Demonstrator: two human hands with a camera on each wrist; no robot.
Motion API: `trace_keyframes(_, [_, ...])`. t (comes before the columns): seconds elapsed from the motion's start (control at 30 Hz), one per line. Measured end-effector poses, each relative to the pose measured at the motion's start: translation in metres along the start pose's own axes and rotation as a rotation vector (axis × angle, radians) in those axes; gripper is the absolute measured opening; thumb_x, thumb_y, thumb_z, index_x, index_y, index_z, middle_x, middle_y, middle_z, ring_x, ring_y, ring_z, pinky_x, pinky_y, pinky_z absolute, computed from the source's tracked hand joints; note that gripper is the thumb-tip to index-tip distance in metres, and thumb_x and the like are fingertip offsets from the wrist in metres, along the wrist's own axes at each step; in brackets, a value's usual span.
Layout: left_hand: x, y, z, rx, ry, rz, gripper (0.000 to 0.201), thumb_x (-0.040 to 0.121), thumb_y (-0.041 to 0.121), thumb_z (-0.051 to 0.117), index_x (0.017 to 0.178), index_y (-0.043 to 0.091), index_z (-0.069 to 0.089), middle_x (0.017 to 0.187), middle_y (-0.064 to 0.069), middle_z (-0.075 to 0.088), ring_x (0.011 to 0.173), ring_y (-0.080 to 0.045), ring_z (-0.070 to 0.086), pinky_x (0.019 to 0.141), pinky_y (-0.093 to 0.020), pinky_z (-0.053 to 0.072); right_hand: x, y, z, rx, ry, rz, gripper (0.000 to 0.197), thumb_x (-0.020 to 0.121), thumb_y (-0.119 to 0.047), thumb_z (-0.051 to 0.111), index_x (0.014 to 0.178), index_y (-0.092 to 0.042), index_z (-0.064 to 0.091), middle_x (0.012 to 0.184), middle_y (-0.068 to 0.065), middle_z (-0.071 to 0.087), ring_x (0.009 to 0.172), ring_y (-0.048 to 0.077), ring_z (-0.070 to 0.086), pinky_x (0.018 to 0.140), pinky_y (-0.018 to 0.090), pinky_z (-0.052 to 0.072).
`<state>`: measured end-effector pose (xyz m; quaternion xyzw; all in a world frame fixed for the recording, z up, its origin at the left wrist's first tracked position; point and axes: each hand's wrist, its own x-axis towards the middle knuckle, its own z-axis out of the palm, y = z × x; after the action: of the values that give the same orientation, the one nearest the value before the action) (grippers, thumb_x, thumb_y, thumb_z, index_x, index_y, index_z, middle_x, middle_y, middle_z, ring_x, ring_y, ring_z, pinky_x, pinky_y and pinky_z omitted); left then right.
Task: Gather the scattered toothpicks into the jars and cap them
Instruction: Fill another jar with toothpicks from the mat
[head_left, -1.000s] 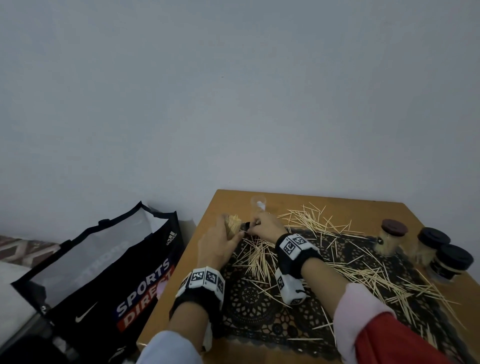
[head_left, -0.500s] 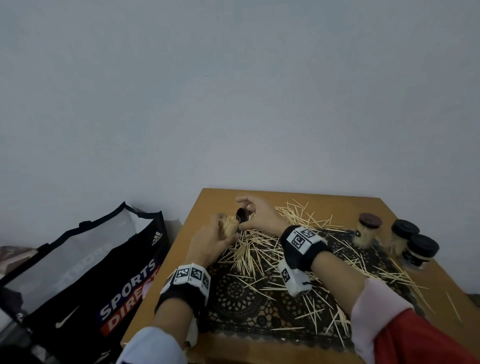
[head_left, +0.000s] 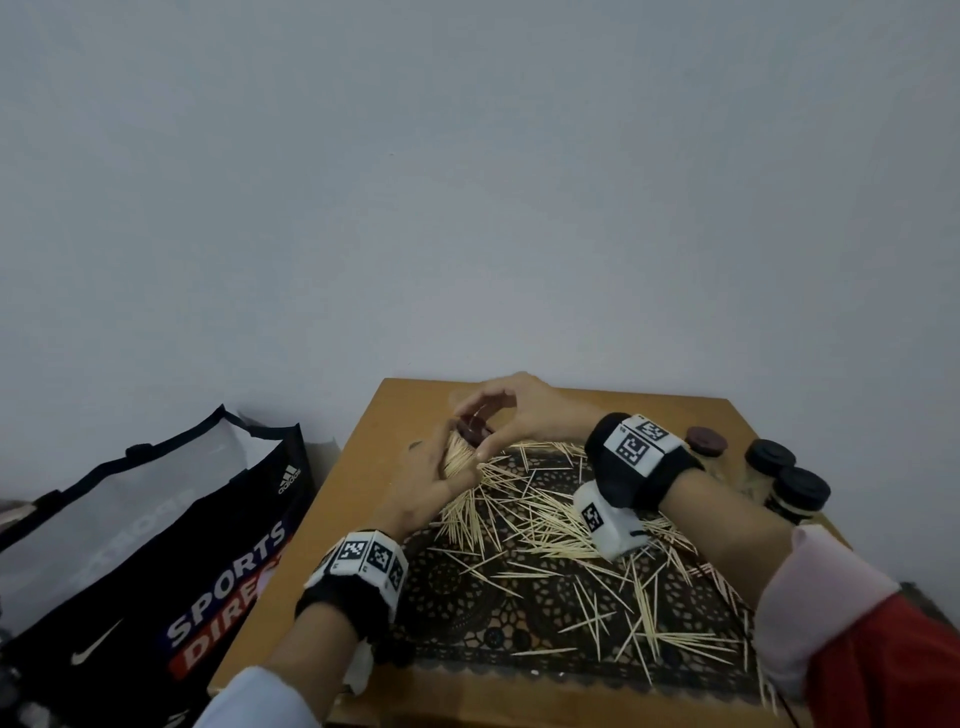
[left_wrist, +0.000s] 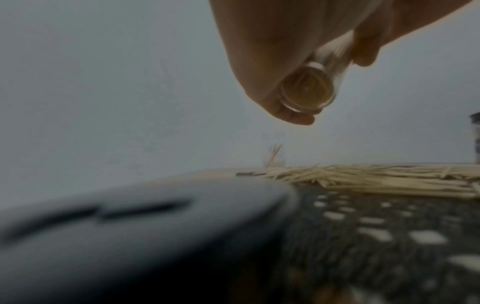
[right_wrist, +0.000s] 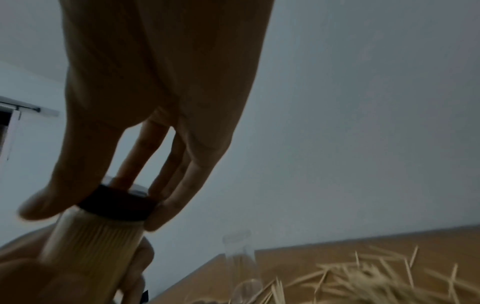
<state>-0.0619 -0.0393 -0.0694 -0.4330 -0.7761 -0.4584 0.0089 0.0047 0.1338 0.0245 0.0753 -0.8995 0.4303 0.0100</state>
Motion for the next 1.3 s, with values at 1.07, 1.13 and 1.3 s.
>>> trace_keyframes(1.07, [0.016, 0.040, 0.070, 0.237, -0.097, 0.047, 0.046, 0.091, 0.045, 0.062, 0.130, 0.022, 0.051, 0.122, 0.008, 0.058, 0.108, -0.006, 0.054, 0.094, -0.033, 0.049, -0.183, 0.069, -0.098, -0.036, 0.579, 0.337, 0.051, 0.067, -0.010, 0.085, 0.111, -0.020, 0.062, 0.099, -0.005, 0.063, 0.088, 0.011, 0.061, 0.058, 0.010, 0.046])
trace_keyframes(1.13, [0.011, 0.030, 0.068, 0.292, -0.094, 0.035, 0.036, 0.092, 0.039, 0.062, 0.123, 0.023, 0.056, 0.119, 0.009, 0.061, 0.108, -0.007, 0.054, 0.094, -0.034, 0.049, -0.199, 0.079, -0.105, -0.114, 0.603, 0.425, 0.051, 0.067, -0.009, 0.085, 0.108, -0.017, 0.056, 0.094, -0.006, 0.060, 0.086, 0.014, 0.060, 0.059, 0.018, 0.044])
trace_keyframes(1.3, [0.006, 0.021, 0.070, 0.372, -0.063, 0.045, 0.022, 0.092, 0.028, 0.064, 0.114, 0.025, 0.062, 0.110, 0.011, 0.063, 0.104, -0.007, 0.054, 0.088, -0.027, 0.046, -0.222, 0.100, -0.105, -0.249, 0.662, 0.523, 0.044, 0.066, -0.006, 0.083, 0.099, -0.013, 0.055, 0.091, 0.000, 0.058, 0.087, 0.023, 0.058, 0.069, 0.032, 0.046])
